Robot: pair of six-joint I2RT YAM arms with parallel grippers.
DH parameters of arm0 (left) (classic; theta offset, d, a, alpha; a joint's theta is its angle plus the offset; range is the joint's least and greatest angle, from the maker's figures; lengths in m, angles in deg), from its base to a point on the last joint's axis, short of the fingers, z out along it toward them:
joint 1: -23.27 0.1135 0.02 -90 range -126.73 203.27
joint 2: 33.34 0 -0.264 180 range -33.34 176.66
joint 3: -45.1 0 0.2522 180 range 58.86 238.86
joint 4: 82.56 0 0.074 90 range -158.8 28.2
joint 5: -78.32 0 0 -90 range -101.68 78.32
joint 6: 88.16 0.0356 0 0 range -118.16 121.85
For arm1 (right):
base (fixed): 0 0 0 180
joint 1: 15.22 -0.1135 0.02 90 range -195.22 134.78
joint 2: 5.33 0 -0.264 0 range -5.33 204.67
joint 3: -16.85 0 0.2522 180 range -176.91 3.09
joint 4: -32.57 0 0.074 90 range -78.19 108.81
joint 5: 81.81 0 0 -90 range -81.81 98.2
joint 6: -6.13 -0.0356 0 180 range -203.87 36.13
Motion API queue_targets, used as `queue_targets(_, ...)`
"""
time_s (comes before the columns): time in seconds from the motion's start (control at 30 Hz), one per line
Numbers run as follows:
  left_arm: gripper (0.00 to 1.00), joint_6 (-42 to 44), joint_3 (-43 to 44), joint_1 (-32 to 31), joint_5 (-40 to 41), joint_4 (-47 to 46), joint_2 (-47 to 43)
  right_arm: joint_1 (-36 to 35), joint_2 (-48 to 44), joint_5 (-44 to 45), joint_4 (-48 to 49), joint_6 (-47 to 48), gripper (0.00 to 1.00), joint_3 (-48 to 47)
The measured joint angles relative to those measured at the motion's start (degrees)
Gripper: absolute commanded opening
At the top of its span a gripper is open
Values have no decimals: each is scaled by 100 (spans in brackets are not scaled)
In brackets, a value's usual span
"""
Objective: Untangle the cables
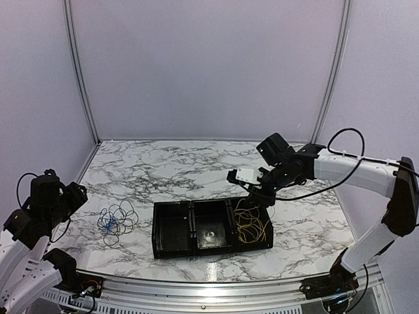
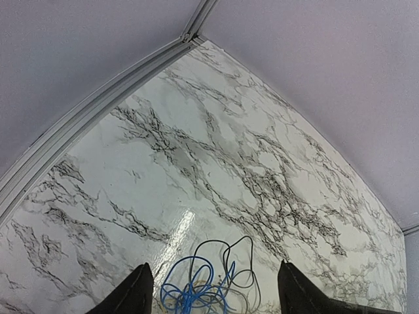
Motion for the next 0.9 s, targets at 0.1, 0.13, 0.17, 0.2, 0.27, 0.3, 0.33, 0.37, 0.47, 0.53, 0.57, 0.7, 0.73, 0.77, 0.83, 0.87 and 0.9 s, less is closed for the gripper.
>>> queue_targets(0.1, 68, 7, 7, 0, 0, -2, 111, 205, -382, 24, -514, 514, 48, 13)
queue_targets(0.13, 68, 15, 9, 0, 0, -13, 146, 236, -492, 24, -636, 721, 48, 17)
queue_targets(0.17, 68, 28, 20, 0, 0, -31, 205, 247, -629, 2, -785, 990, 47, 35)
queue_targets(0.2, 68, 46, 31, 0, -2, -44, 249, 247, -776, -39, -957, 1338, 47, 48)
queue_targets(0.27, 68, 81, 57, 0, -4, -72, 354, 247, -1051, -151, -1252, 1996, 46, 90)
queue_targets(0.3, 68, 94, 66, 0, -4, -83, 407, 247, -1204, -199, -1373, 2361, 46, 136)
queue_targets(0.33, 68, 103, 76, 0, -7, -87, 452, 247, -1360, -245, -1467, 2691, 46, 197)
queue_targets(0.37, 68, 109, 94, 0, -13, -92, 516, 247, -1539, -286, -1598, 3073, 45, 275)
queue_targets(0.47, 68, 109, 133, 0, -22, -129, 629, 234, -1672, -380, -1860, 3738, 42, 345)
queue_targets(0.53, 68, 107, 151, 0, -22, -177, 667, 205, -1554, -393, -1996, 4039, 42, 345)
queue_targets(0.57, 68, 107, 155, 0, -22, -195, 671, 184, -1458, -393, -2046, 4118, 42, 345)
queue_targets(0.7, 68, 98, 157, 0, -24, -219, 669, 44, -1069, -374, -2083, 4234, 39, 345)
queue_targets(0.73, 68, 87, 157, 0, -24, -219, 662, 28, -997, -352, -2079, 4253, 38, 345)
queue_targets(0.77, 68, 79, 157, 0, -26, -216, 647, -28, -946, -330, -2068, 4280, 35, 345)
queue_targets(0.83, 68, 57, 157, 0, -26, -219, 588, -101, -861, -254, -2009, 4308, 26, 367)
queue_targets(0.87, 67, 44, 157, 0, -28, -219, 557, -122, -828, -229, -1998, 4325, 21, 376)
queue_targets(0.9, 68, 35, 157, 0, -28, -221, 514, -144, -772, -195, -1996, 4319, 16, 378)
